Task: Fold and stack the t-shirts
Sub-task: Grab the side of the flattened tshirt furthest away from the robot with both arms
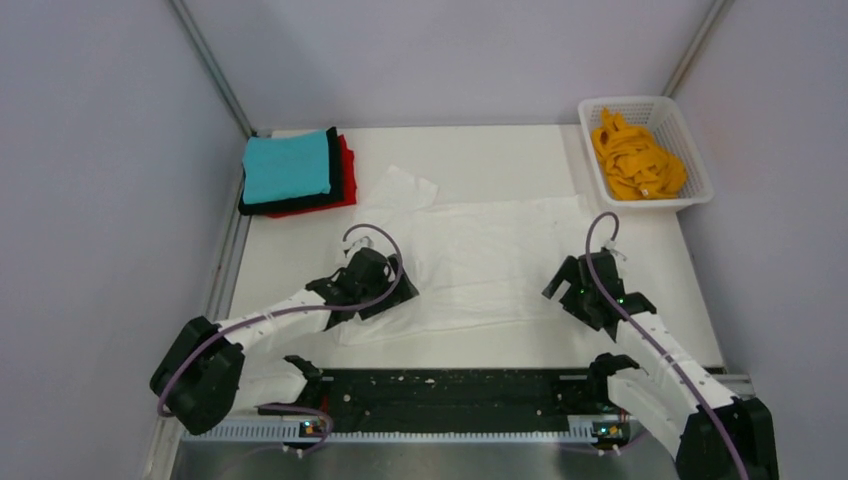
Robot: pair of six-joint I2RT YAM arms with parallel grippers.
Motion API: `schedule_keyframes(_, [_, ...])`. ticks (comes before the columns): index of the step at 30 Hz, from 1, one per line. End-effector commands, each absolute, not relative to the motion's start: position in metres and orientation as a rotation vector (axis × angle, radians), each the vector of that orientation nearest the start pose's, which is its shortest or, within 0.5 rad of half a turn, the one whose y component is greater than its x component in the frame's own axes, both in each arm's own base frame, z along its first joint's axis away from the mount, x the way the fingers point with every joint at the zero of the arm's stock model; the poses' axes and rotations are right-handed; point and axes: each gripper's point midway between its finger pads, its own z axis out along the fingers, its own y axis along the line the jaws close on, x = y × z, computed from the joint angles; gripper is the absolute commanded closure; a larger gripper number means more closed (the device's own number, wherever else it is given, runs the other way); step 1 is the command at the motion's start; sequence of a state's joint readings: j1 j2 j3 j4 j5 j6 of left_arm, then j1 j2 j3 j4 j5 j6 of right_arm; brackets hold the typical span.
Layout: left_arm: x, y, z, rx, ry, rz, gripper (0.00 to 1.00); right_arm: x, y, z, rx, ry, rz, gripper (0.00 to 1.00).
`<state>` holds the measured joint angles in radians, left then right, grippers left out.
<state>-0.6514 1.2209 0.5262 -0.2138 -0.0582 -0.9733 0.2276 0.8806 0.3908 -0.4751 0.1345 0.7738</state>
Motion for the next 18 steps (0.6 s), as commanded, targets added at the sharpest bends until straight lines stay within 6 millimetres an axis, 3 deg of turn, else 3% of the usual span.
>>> schedule_keyframes(1, [0.169,-0.16,0.001,-0.582,2.677,-0.389,0.01,0.178,0.053,0.022,0.829,2.466,0.227,0.02])
schedule_keyframes(13, [0.17,-0.158,0.017,-0.512,2.634,-0.356,0.01,0.159,0.059,0.041,0.922,2.372,0.321,0.02])
schedule_keyframes(18, [0.186,-0.169,0.045,-0.446,2.569,-0.414,0.01,0.186,0.064,0.079,0.795,2.265,0.377,0.02])
